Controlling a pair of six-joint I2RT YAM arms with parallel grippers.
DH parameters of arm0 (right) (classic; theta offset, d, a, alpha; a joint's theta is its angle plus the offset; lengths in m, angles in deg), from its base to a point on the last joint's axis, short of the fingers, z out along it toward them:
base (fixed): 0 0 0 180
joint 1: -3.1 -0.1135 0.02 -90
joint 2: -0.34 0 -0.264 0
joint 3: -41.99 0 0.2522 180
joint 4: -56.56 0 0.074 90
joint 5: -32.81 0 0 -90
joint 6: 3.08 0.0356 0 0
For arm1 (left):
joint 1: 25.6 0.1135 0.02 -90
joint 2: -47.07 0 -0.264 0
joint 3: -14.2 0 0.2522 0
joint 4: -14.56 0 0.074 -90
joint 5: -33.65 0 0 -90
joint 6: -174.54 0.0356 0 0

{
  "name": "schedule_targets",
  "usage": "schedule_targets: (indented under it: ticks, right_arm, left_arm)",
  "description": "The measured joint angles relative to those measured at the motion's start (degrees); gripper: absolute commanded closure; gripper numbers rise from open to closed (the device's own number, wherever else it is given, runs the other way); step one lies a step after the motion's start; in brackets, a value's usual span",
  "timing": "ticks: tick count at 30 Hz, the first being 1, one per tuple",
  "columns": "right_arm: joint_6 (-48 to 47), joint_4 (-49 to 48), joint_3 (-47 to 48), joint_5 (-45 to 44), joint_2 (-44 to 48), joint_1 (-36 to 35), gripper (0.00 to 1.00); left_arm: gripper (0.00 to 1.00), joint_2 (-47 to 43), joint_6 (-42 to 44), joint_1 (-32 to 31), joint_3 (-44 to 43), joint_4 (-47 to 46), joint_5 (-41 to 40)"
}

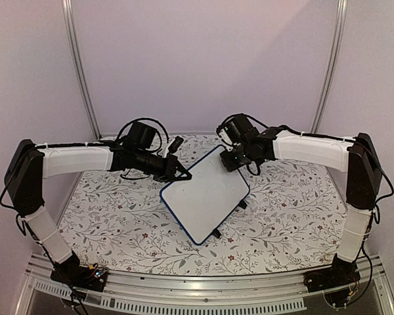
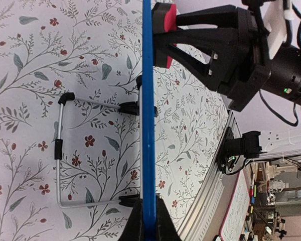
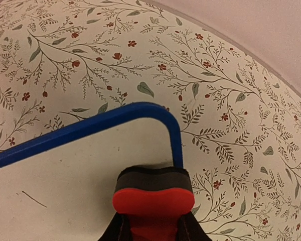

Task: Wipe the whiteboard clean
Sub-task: Erase the whiteboard at the center of the board.

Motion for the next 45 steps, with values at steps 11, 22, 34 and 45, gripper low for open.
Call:
schedule_targets:
  ticks: [11,22,34,45]
  right_arm:
    - [-1.95,-1.60,0.00,-0.24,0.20,-6.82,0.75]
    - [-2.43,-1.57,0.15,-1.14,0.24,-12.20,0.75]
    - [-1.22,-1.14,0.15,-2.43,0.24,-14.95,0.75]
    - [-0.02,-0.66,0.13,-3.80,0.24,-17.59,0.75]
  left_arm:
    - [1.00,0.00,-0.20,0.09,0.02,0.11,-0.59]
    - [0.88,-0.02,0.07,0.17,0.66,-0.55,0.42]
    - [0.85,-0.13,-1.16,0.68,2.80,-4.96,4.57]
    - [0.82,-1.07,-2.34,1.51,3.85,-5.46,6.21]
